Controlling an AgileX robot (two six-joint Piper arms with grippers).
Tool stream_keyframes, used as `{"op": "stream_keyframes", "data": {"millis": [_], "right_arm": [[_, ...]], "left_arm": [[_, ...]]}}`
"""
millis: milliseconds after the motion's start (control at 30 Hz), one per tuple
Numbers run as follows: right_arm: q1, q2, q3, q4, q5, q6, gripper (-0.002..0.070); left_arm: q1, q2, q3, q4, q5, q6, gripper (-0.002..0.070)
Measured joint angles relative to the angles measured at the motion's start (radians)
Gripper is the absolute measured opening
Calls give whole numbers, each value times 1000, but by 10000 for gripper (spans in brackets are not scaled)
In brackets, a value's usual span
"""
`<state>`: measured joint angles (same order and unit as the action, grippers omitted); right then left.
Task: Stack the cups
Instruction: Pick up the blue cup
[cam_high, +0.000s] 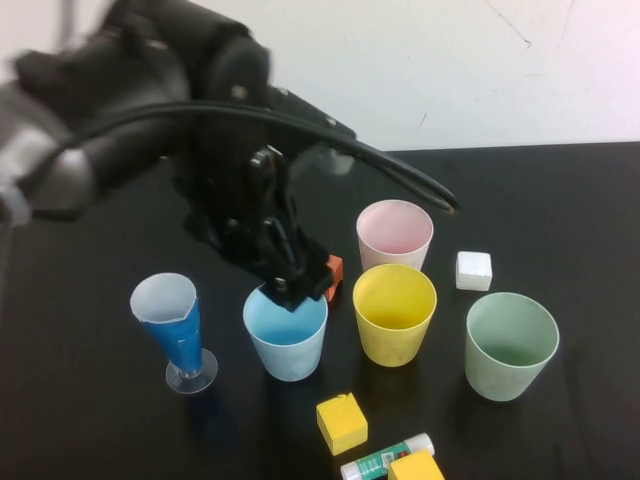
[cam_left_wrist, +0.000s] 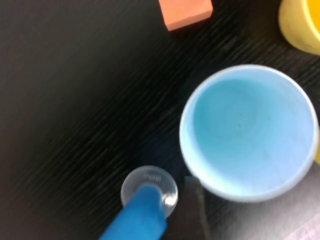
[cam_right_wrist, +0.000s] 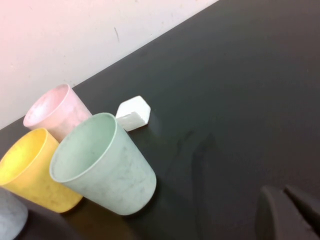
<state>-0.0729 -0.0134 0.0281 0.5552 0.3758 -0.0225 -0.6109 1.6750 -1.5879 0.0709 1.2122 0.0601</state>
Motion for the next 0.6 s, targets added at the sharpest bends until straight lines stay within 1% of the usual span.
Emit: {"op": "stream_keyframes", "data": {"millis": [67, 200, 500, 600], "right_arm": [[0, 0, 0, 2, 0, 0, 10], [0, 0, 0, 4, 4, 0, 10], [0, 0, 0, 5, 8, -4, 10], [0, 0, 0, 6, 8, -6, 10]], "left_arm": [[6, 43, -14, -5, -7, -7, 568], [38, 108, -23, -38, -21, -19, 585], [159, 174, -47, -171, -30, -9, 587], [176, 188, -47, -209, -30, 16, 560]]}}
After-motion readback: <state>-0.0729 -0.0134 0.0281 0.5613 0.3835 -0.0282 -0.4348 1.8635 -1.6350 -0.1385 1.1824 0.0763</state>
